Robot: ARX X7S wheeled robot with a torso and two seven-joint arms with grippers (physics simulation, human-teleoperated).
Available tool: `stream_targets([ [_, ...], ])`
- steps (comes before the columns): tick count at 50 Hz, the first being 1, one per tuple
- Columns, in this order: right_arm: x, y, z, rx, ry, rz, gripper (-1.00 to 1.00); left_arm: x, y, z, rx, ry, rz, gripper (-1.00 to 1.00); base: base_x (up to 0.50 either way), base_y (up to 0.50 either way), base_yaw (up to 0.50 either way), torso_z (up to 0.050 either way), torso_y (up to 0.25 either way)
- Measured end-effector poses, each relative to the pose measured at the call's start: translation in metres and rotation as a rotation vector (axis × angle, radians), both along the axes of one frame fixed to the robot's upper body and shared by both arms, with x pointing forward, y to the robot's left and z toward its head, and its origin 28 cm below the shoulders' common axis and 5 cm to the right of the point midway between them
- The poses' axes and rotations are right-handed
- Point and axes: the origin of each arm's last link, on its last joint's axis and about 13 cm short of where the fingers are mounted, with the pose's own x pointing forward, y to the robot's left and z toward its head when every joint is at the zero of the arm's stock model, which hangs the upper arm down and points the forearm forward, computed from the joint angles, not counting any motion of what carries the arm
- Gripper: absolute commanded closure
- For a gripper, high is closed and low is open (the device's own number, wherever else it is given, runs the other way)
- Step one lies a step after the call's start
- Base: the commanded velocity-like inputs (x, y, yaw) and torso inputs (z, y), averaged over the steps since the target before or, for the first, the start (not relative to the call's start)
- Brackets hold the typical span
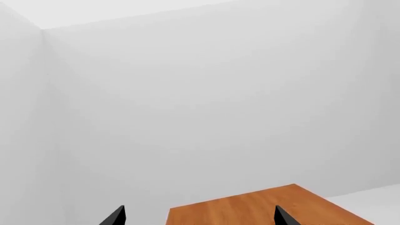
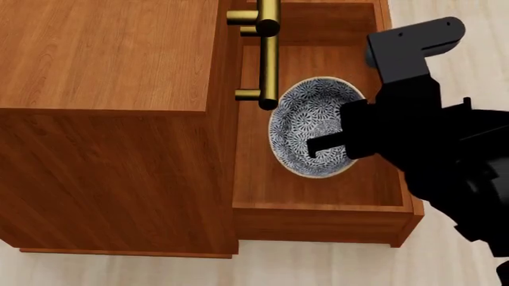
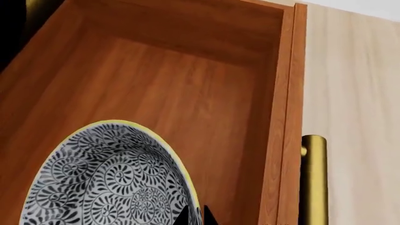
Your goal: Put the bowl in the bottom drawer of the cabinet.
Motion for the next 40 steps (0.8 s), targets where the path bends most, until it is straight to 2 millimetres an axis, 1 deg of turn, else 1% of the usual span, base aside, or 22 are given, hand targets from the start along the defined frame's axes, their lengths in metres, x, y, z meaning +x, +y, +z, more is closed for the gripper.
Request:
stream_targets([
  [34,0.0048,-0.0004,-0.0039,-0.007,-0.002,0.028,1.0,-0.0003,0.0013,-0.0024,0.0,0.004,0.003,-1.0,0.0,0.0,0.0,0.0,-0.001],
  [35,0.0048,-0.0003,-0.0041,-0.006,-0.001,0.028,-1.0,-0.0003,0.0013,-0.0025,0.0,0.004,0.003,-1.0,0.0,0.0,0.0,0.0,0.0],
  [37,0.0037,0.0055,-0.0026,0.029,0.003,0.082,-1.0,-0.0002,0.0012,-0.0026,0.0,0.004,0.003,-1.0,0.01,0.0,0.0,0.0,-0.006],
  [40,0.0031,0.0077,-0.0018,0.042,0.006,0.104,-1.0,-0.0002,0.0011,-0.0027,0.0,0.004,0.002,-1.0,0.0,0.0,0.0,0.0,-0.008],
])
